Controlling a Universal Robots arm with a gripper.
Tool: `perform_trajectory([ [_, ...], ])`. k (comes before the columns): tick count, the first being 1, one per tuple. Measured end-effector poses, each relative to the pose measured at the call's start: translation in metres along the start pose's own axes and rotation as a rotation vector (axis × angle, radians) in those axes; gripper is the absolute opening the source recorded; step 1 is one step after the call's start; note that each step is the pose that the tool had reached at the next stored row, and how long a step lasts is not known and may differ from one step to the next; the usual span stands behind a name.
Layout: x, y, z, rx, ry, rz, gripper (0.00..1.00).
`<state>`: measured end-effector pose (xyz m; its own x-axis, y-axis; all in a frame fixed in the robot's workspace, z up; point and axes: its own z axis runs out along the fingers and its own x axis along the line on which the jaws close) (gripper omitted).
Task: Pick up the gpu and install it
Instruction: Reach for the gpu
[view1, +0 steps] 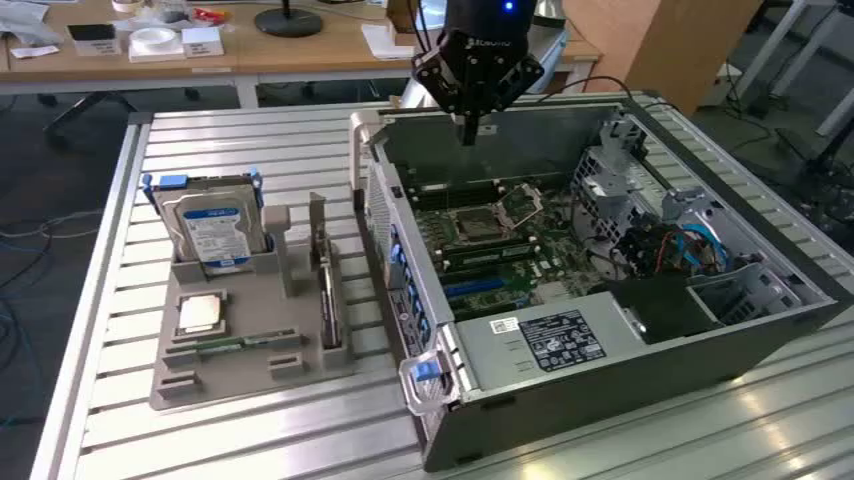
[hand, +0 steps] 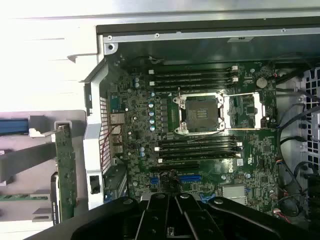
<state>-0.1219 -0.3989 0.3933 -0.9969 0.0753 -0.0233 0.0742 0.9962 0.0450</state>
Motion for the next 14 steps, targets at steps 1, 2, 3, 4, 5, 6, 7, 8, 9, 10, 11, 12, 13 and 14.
perform_trajectory([
  [1,0.0,0.0,0.0,0.0,0.0,0.0,0.11],
  [2,0.0,0.0,0.0,0.0,0.0,0.0,0.11],
  [3,0.0,0.0,0.0,0.0,0.0,0.0,0.11],
  [4,0.0,0.0,0.0,0.0,-0.0001,0.0,0.11],
  [5,0.0,0.0,0.0,-0.0001,0.0,0.0,0.11],
  [6,0.0,0.0,0.0,0.0,0.0,0.0,0.11],
  [7,0.0001,0.0,0.0,-0.0001,0.0,0.0,0.11],
  [8,0.0003,0.0,0.0,0.0,0.0,0.0,0.11],
  [9,0.0005,0.0,0.0,0.0001,0.0,0.0,0.11],
  [10,0.001,-0.0001,0.0,0.0,0.0,0.0,0.11],
  [11,0.0016,-0.0001,0.0,0.0,0.0,0.0,0.11],
  [12,0.0024,-0.0002,-0.0001,0.0,0.0,0.0,0.11],
  [13,0.0034,-0.0003,-0.0001,0.0001,0.0,0.0,0.11],
  [14,0.0043,-0.0003,-0.0001,0.0,0.0,0.0,0.11],
])
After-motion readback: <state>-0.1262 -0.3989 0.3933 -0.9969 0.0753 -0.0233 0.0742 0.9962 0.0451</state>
